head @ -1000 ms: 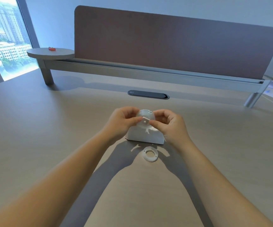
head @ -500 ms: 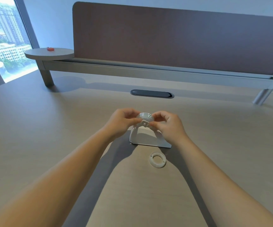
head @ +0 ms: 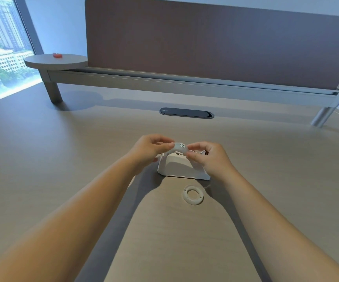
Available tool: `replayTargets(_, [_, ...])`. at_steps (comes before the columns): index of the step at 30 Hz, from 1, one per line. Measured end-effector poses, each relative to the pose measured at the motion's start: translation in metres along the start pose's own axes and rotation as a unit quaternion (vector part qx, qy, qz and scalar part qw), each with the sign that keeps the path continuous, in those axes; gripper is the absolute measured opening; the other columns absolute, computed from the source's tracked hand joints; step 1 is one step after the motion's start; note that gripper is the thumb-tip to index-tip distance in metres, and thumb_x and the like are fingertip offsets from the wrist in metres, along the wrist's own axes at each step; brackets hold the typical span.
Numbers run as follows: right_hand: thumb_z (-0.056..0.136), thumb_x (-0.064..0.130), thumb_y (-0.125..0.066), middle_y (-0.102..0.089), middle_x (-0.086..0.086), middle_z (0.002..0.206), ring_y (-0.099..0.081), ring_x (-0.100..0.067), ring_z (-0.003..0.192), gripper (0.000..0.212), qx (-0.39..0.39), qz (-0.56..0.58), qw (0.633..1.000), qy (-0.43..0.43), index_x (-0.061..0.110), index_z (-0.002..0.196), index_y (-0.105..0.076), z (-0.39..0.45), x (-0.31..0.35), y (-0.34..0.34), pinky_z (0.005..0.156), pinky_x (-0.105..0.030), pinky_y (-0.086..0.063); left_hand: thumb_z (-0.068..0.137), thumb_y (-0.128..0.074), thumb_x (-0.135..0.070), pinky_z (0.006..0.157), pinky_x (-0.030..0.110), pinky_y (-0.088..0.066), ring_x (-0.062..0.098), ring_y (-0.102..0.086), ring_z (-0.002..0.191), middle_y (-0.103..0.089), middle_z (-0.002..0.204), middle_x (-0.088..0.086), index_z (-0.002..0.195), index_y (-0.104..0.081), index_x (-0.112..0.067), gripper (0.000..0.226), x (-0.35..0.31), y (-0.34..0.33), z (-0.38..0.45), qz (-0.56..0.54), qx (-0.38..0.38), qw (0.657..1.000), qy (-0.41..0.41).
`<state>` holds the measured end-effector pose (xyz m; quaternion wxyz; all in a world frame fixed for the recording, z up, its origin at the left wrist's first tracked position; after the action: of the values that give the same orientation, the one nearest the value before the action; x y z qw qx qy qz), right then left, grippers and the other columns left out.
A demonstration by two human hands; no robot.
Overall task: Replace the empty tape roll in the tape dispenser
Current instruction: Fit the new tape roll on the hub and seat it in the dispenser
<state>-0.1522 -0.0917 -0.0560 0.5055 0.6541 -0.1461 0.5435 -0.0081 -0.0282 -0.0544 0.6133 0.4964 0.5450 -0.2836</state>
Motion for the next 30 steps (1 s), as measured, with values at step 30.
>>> replayTargets(30, [0.085,0.019,-0.054,-0.057,-0.001,0.084,-0.044,-0.003,0.064,0.022,-0.048,-0.027,0.998,0.021,0.006,0.096,-0.067,-0.001,0.002,0.000,0.057,-0.018,-0.035,0.086,-0.051,-0.014,0.055,-0.006,-0.035,0.013,-0.049,0.092,-0.060,0.102,0.005,0.111,-0.062,-0.005,0.029,0.003,-0.018,-0.001,0.052,-0.077,0.989,-0.115])
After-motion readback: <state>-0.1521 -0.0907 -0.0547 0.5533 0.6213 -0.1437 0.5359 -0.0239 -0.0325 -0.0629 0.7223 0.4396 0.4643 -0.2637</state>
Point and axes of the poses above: each hand's wrist, its own z-axis towards the middle knuckle, its own y-axis out of the back of the hand, x = y × z, the point moved 1 cm from there along z, towards the middle knuckle
